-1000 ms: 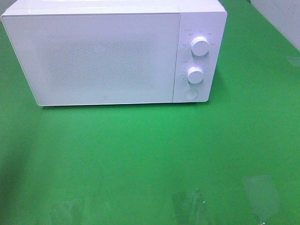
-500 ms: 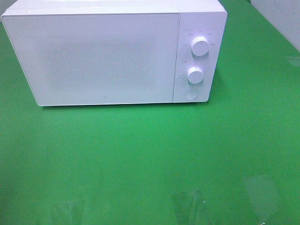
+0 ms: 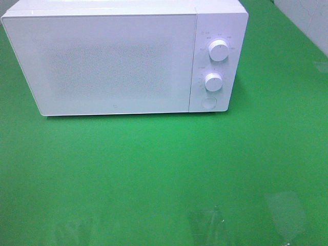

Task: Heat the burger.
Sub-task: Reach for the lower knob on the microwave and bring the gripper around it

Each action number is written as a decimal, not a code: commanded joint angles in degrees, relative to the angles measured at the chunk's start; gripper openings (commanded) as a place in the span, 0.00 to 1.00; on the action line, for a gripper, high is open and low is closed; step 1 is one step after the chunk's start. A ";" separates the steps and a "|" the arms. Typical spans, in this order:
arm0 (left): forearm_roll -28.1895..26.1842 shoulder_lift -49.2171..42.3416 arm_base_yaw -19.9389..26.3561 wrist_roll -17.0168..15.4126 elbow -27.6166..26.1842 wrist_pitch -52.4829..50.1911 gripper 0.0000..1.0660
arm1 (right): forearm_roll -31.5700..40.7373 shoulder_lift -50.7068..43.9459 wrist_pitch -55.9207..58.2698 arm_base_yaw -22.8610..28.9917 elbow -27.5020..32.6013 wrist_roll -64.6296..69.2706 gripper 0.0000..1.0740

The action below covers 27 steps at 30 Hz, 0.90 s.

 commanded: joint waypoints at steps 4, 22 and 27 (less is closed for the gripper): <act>0.06 -8.54 0.17 -0.06 0.23 0.11 0.88 | 0.06 -1.55 -0.34 -0.23 0.00 -0.17 0.71; -0.11 -14.84 0.17 -0.11 0.29 0.11 0.88 | 0.17 -1.38 -0.34 -0.23 -0.06 -0.17 0.71; -0.11 -14.78 0.17 -0.11 0.29 0.11 0.88 | 0.17 -1.38 -0.34 -0.23 -0.06 -0.17 0.71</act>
